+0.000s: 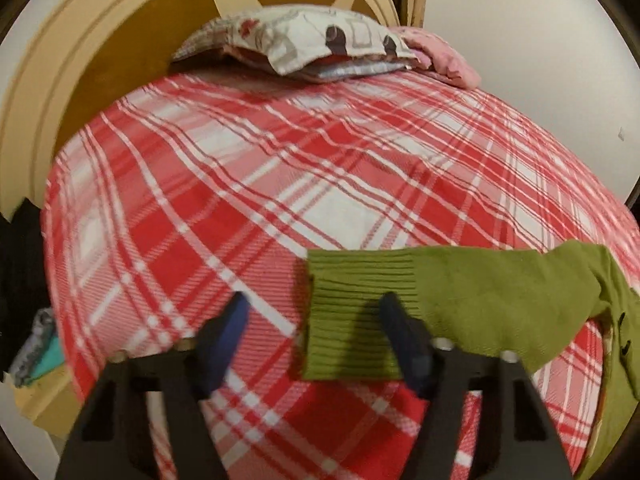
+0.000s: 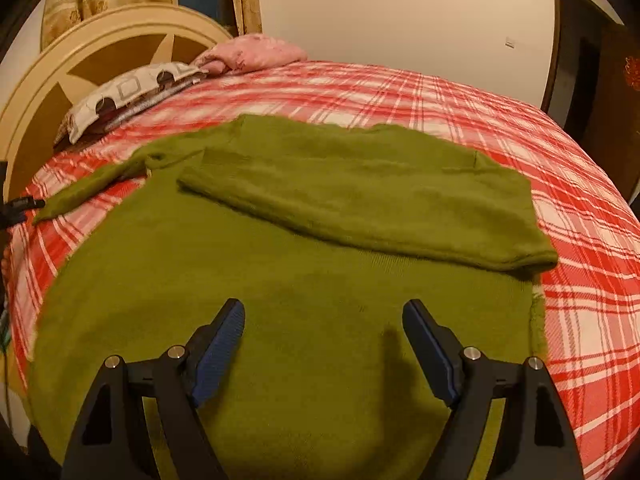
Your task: Fold small clothes
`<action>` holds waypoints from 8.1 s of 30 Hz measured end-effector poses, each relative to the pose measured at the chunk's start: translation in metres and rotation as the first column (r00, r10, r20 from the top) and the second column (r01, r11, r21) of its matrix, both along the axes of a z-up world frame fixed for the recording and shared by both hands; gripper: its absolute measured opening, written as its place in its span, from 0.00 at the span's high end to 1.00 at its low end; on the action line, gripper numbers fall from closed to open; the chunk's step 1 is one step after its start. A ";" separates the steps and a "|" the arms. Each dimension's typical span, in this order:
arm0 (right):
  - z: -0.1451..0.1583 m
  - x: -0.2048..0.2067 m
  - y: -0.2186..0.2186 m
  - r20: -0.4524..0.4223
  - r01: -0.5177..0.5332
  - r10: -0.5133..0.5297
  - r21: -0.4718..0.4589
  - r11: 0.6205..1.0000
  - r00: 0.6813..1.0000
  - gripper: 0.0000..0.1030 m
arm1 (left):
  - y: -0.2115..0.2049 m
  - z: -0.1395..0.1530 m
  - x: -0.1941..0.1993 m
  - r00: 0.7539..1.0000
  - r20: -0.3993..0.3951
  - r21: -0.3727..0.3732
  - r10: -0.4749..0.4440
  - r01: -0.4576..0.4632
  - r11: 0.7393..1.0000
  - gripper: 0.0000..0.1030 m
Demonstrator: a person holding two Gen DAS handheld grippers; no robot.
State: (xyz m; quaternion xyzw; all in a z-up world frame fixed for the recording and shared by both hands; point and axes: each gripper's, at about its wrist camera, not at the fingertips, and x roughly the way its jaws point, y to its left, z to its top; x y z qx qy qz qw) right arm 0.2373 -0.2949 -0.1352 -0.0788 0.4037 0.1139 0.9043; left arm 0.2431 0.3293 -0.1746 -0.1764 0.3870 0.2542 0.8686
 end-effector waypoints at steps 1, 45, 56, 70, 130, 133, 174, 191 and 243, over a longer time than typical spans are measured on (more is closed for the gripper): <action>-0.004 0.000 0.001 -0.012 0.000 0.000 -0.007 1.000 1.000 0.21 | 0.000 -0.002 0.002 1.000 0.007 -0.019 -0.008 0.008 1.000 0.54; -0.010 -0.007 -0.002 0.003 0.009 -0.010 0.030 1.000 1.000 0.20 | -0.186 0.181 0.033 0.788 0.431 -0.057 -0.440 0.510 0.858 0.95; -0.006 -0.009 -0.023 0.007 0.012 -0.013 0.196 0.981 1.000 0.20 | -0.306 0.211 0.066 0.624 0.437 0.053 -0.648 0.701 0.711 0.95; -0.006 -0.008 -0.035 0.002 0.015 -0.017 0.317 0.948 1.000 0.20 | -0.433 0.122 0.090 0.534 0.195 0.125 -0.823 0.819 0.561 0.66; 0.098 0.129 -0.043 0.114 0.122 -0.148 0.206 0.971 0.982 0.93 | -0.224 0.005 0.119 0.944 -0.050 0.115 -0.326 0.330 0.937 0.01; 0.089 0.131 -0.059 0.090 0.177 -0.198 0.201 0.963 0.976 0.97 | -0.221 0.002 0.119 0.946 -0.053 0.092 -0.319 0.323 0.942 0.00; 0.028 0.127 -0.084 -0.117 0.113 -0.081 0.302 0.946 0.990 0.01 | -0.228 -0.001 0.114 0.894 -0.007 -0.001 -0.448 0.448 0.894 0.00; 0.008 0.148 -0.051 -0.168 0.116 -0.091 0.147 0.982 0.982 0.40 | -0.227 -0.002 0.113 0.894 0.002 -0.007 -0.448 0.448 0.894 0.00; 0.041 0.132 -0.072 -0.060 0.051 -0.049 0.031 0.998 0.997 0.97 | -0.223 0.002 0.105 0.848 0.136 -0.104 -0.512 0.526 0.844 0.00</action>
